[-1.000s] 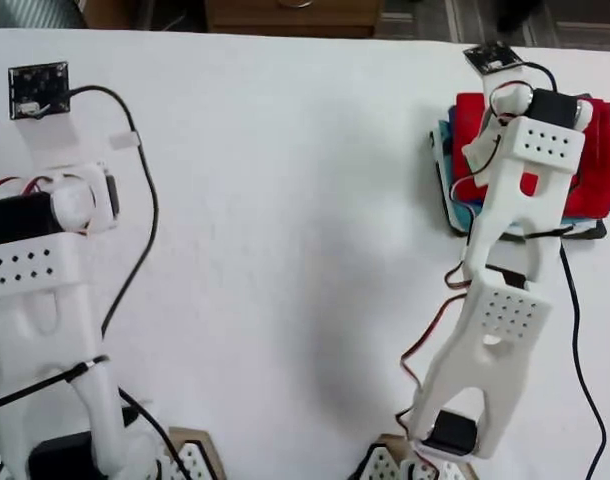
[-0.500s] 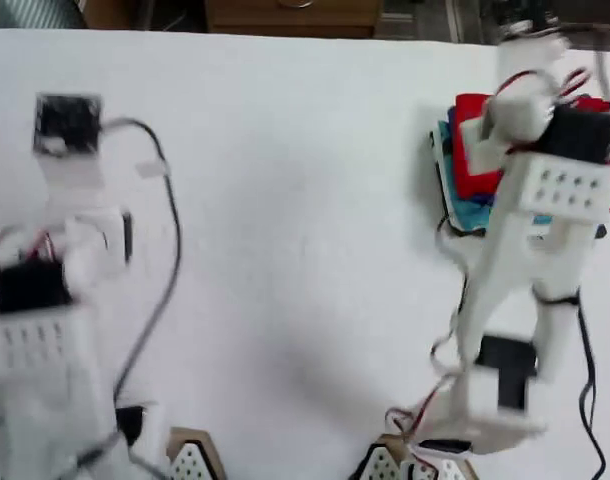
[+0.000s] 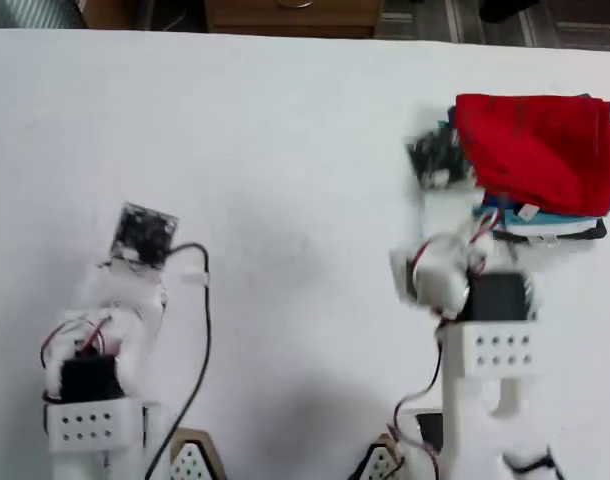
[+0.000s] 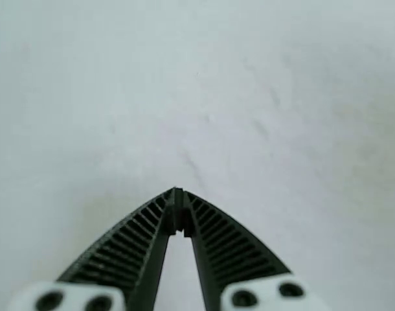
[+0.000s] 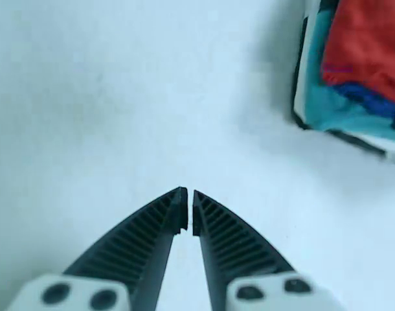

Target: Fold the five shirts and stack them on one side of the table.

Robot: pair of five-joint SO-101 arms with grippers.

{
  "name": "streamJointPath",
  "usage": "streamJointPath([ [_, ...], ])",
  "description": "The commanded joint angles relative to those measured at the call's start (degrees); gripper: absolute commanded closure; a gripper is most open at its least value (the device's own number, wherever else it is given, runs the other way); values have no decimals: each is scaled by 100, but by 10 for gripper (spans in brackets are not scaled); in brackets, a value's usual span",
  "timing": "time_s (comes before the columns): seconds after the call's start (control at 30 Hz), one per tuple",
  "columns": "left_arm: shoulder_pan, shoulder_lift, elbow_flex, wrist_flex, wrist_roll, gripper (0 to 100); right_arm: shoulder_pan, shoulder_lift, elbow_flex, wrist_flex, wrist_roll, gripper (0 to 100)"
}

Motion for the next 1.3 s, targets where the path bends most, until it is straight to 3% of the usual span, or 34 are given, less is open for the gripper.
streamJointPath([
  [0.0, 53, -633, 857, -387, -167, 972, 66, -1042, 1626, -488, -44, 978],
  [0.23, 26, -2277, 1974, -79, 914, 972, 92, -3152, 3798, -1481, -53, 978],
  [0.43, 70, -2286, 1974, 703, 2418, 972, 92, -5218, 5574, -1569, -53, 978],
  [0.6, 70, -2277, 1982, 1723, 2092, 972, 40, -5121, 5451, -1121, -589, 978],
  [0.73, -26, -2259, 1982, 1679, 1943, 973, 31, -5121, 5407, -655, -905, 978],
  [1.27, -9, -2259, 1982, 1679, 1934, 973, 84, -5112, 5547, -743, -897, 979],
])
